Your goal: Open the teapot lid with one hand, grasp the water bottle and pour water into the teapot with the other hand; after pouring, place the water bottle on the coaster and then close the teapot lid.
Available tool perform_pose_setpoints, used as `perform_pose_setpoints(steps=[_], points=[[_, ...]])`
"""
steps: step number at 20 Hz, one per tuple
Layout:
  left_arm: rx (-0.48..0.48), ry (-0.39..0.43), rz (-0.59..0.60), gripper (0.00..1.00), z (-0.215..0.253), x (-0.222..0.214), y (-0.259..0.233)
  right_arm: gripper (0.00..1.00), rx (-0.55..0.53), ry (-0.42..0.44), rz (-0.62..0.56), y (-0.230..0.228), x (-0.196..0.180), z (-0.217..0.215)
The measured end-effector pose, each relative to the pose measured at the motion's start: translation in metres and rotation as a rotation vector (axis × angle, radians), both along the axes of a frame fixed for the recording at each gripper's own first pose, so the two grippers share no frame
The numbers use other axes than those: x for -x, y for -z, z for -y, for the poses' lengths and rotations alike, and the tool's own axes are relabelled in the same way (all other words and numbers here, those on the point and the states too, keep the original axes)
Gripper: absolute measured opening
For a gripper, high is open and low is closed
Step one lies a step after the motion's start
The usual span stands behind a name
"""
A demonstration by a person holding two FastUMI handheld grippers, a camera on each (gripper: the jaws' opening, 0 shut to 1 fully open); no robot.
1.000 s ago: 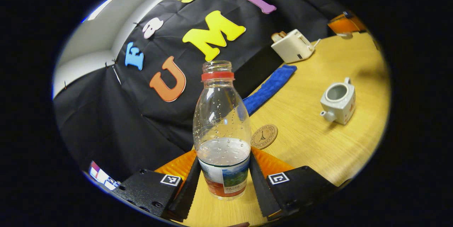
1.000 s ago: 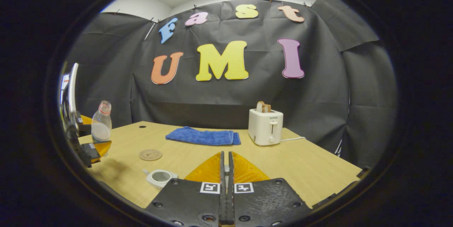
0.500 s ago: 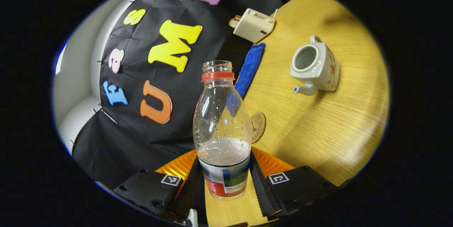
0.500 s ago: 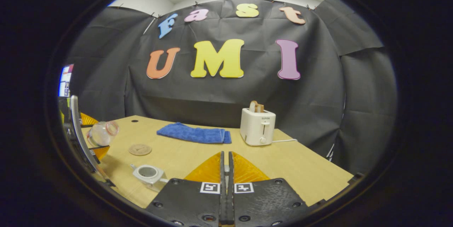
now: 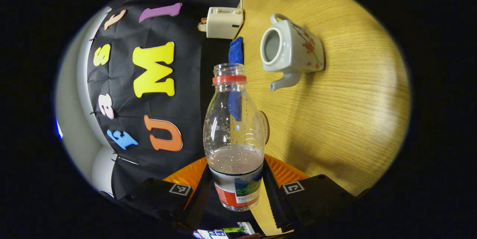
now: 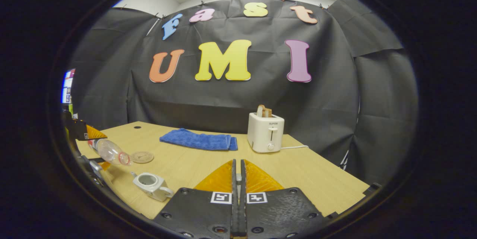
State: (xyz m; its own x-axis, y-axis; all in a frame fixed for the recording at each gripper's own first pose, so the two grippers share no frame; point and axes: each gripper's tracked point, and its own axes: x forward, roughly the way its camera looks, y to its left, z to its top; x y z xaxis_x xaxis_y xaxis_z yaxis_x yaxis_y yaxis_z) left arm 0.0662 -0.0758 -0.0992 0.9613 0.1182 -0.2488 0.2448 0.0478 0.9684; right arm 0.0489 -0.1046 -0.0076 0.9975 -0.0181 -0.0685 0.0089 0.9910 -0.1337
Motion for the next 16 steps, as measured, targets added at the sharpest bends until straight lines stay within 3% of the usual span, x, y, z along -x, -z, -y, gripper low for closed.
perform_pose_setpoints(steps=[6,16], points=[[-0.148,0.024,-0.050,0.74,0.010,0.006,0.005,0.00,-0.014,-0.010,-0.013,0.003,-0.001,0.001],[-0.336,0.028,-0.015,0.74,0.017,-0.001,-0.024,0.00,-0.019,-0.007,0.009,-0.005,0.001,0.006]])
